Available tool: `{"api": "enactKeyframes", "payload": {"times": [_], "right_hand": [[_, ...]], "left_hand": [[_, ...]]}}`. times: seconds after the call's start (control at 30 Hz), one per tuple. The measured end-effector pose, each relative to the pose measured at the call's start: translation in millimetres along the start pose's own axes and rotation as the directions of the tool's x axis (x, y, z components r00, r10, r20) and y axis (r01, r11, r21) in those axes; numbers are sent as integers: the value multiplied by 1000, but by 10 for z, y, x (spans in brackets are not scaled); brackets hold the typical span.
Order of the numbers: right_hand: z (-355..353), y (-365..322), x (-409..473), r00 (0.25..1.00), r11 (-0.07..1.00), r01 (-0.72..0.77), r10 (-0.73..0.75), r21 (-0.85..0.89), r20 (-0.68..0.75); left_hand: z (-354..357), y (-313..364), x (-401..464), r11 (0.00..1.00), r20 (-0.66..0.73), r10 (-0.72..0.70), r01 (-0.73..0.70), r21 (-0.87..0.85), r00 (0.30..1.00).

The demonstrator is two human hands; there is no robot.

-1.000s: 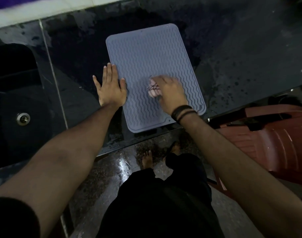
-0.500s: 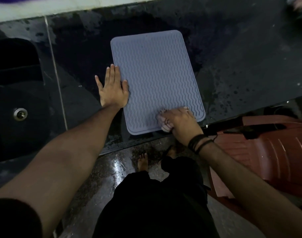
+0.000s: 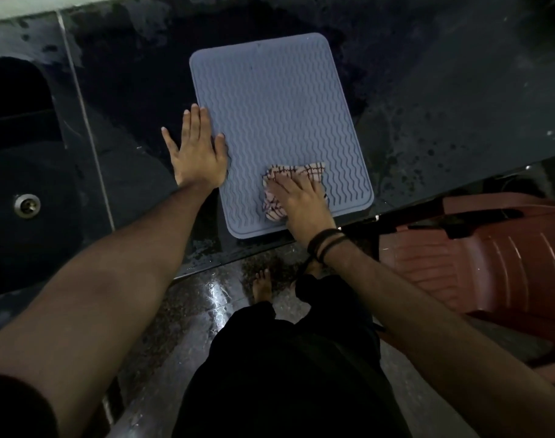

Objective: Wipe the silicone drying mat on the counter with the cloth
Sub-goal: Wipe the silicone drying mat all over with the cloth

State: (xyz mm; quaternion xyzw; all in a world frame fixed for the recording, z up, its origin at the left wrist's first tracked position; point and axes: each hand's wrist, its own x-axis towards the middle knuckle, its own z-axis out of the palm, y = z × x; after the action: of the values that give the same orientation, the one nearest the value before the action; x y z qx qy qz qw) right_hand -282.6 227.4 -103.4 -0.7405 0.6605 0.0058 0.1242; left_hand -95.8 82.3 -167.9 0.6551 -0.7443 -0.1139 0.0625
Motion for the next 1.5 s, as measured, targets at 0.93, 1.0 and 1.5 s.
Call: {"api": "enactKeyframes", "payload": {"times": [0.93, 1.0, 1.5], "right_hand": [[-55, -44, -424, 993, 1000, 23, -22, -12, 115], [-149, 24, -492, 983, 999, 40, -38, -11, 179], [-154, 142, 272, 991, 993, -90, 97, -79, 90]], "left_hand": [[-46, 1, -10, 1000, 4, 3, -2, -16, 1000], [-46, -3, -13, 1000, 3, 8, -8, -18, 1000], [-37, 11, -20, 1000, -2, -6, 6, 9, 1000]]}}
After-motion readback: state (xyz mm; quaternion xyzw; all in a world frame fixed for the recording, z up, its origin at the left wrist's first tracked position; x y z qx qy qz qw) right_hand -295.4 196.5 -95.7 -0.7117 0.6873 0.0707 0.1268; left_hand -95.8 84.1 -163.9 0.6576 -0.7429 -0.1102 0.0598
